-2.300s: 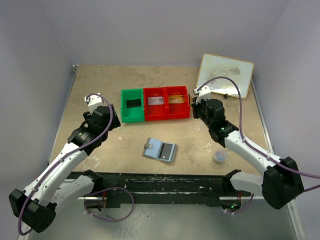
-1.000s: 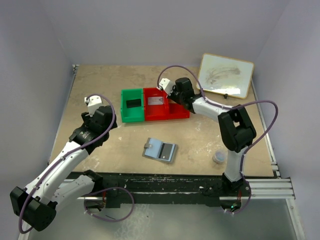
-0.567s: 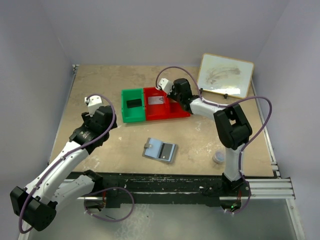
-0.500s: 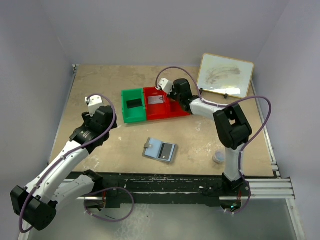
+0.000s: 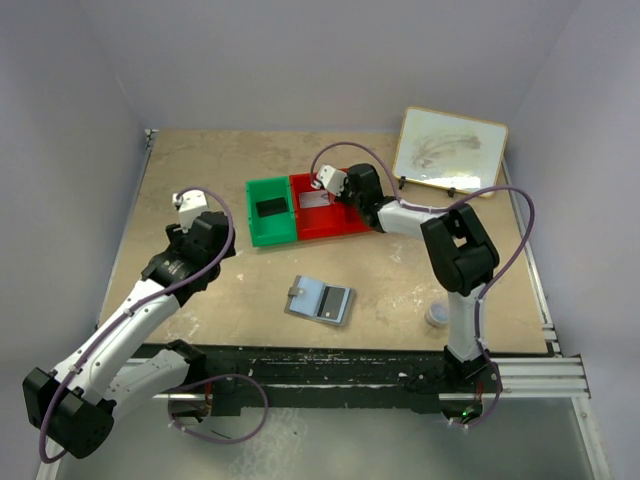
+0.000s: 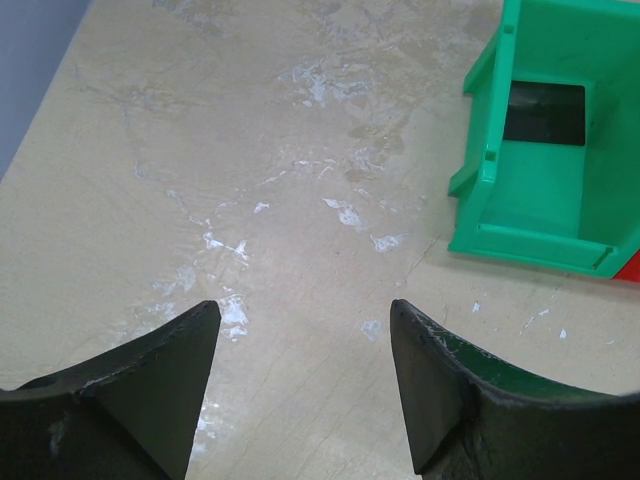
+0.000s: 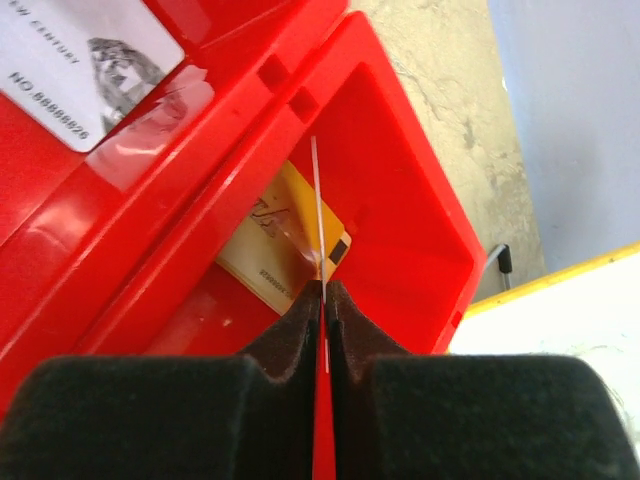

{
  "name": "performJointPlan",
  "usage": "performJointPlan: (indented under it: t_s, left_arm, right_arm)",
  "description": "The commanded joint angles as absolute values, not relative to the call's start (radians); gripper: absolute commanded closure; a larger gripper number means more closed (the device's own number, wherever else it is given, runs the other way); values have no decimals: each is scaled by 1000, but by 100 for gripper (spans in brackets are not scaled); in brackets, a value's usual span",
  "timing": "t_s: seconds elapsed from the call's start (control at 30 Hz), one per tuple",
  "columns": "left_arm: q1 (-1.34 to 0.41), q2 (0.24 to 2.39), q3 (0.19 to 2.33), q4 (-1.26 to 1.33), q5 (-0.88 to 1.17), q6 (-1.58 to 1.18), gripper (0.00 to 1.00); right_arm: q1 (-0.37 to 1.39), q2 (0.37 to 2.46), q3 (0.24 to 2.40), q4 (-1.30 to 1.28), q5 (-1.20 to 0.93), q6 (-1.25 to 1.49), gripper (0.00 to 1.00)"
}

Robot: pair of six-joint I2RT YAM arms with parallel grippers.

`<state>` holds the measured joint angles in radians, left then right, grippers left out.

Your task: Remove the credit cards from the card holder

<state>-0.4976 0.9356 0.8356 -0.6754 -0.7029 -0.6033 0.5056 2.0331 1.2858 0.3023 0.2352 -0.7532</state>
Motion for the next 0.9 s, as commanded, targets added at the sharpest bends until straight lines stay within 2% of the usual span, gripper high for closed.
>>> performJointPlan:
  t_s: [0.0,0.2,0.37,0.87]
  left_arm:
    - [-496,939,866,-659,-709,-575,34]
    - [-496,945,866,-659,-710,-574,34]
    - [-495,950,867,-661,-710,-573,34]
    - [-495,972,868,-662,-696,-569,34]
  right_arm:
    - [506,2029,1289,294,153,-794,92]
    - [506,2040,1290,284,135,-819,90]
    - [506,2031,1284,273,102,-836,80]
    - [504,2052,1266,268,128,-877,75]
